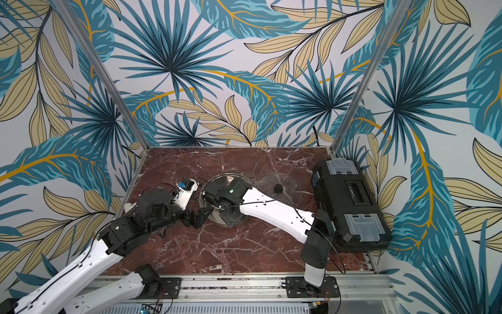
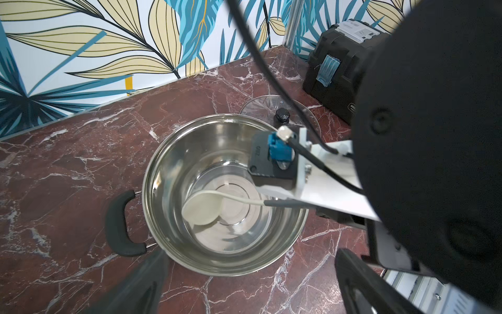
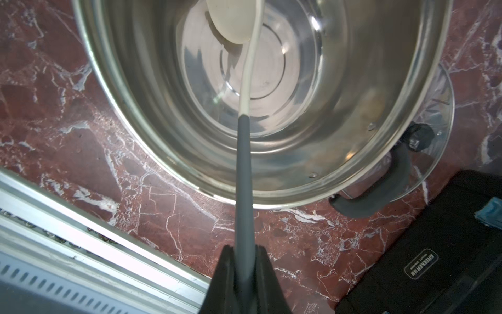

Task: Stir the soup with a spoon
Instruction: Stir the soup in the pan with a stick.

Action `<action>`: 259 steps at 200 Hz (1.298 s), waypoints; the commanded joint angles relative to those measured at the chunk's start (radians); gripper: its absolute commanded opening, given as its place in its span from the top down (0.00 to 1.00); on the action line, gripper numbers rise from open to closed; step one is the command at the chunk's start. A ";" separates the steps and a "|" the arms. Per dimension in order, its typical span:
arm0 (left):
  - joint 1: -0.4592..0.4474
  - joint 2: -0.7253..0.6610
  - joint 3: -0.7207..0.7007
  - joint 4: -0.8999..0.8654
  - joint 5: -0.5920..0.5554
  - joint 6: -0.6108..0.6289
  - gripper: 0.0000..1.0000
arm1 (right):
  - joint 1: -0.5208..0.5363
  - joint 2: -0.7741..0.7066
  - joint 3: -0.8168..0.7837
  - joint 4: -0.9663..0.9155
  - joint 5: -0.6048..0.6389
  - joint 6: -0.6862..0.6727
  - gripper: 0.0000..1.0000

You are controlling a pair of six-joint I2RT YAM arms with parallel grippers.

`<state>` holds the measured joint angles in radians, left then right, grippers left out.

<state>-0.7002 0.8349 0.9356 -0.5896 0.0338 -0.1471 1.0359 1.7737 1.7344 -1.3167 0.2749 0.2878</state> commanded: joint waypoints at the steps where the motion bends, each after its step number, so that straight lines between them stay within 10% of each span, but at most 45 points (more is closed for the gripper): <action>1: 0.005 -0.016 -0.027 0.003 0.000 -0.004 0.00 | 0.010 -0.097 -0.071 -0.014 -0.016 0.026 1.00; 134: 0.003 -0.007 -0.047 0.026 0.008 -0.006 0.00 | -0.062 -0.152 -0.139 -0.084 0.216 0.003 1.00; 259: 0.003 -0.010 -0.050 0.020 0.002 -0.005 0.00 | -0.005 -0.040 0.013 0.002 0.005 -0.006 1.00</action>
<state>-0.7002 0.8349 0.9115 -0.5854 0.0341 -0.1471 1.0092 1.7657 1.7664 -1.3315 0.3286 0.2699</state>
